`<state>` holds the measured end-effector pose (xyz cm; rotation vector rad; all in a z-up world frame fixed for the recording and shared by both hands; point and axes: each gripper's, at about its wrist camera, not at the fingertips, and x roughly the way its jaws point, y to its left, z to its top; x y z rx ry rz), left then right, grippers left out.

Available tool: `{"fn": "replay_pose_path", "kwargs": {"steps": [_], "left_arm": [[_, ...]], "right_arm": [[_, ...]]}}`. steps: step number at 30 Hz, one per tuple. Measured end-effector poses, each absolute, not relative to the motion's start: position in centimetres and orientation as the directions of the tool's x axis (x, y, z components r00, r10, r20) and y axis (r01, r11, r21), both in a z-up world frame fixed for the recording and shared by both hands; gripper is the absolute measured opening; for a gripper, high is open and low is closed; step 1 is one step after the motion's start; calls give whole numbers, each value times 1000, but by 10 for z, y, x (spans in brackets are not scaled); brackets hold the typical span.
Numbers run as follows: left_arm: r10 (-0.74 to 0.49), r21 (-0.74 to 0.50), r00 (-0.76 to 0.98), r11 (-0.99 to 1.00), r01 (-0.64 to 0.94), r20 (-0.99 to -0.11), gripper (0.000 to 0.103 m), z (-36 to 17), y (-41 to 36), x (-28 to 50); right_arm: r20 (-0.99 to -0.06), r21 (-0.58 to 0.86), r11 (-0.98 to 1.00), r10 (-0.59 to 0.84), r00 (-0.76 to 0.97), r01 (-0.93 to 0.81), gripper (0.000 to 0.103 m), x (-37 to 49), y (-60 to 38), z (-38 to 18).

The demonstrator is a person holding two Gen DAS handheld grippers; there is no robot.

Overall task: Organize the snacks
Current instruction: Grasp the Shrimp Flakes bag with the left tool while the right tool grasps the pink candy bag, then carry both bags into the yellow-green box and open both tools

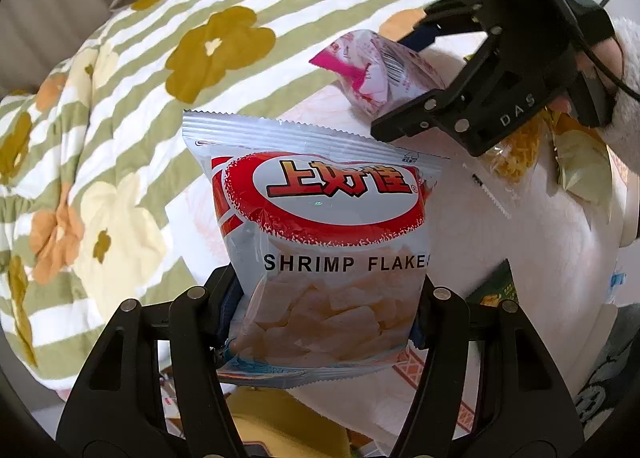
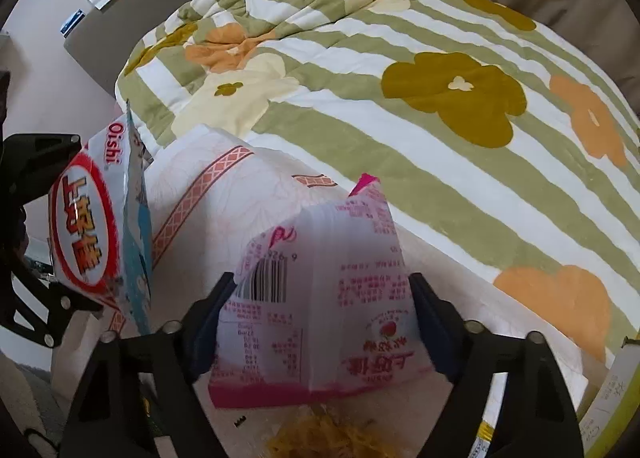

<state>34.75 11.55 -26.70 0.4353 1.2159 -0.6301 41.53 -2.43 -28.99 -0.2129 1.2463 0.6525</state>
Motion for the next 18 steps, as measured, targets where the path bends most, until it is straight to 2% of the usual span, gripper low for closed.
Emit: {"fn": "replay_pose_path", "kwargs": {"steps": [8,13,18], "left_arm": [[-212,-20,229,774,633,-950,60,-256,116,352],[-214,3,267,776,631,-940,60,-234,111,351],[-220,9,305,799,602,-927,60,-195,101,354]], "right_arm": [[-918,190,825,341,202,-532,56,408,-30,-280],[-894,215,846,372,251,-489,55,398,-40,-251],[-857,237,874,394,332,-425,54,381,-61,-197]]}}
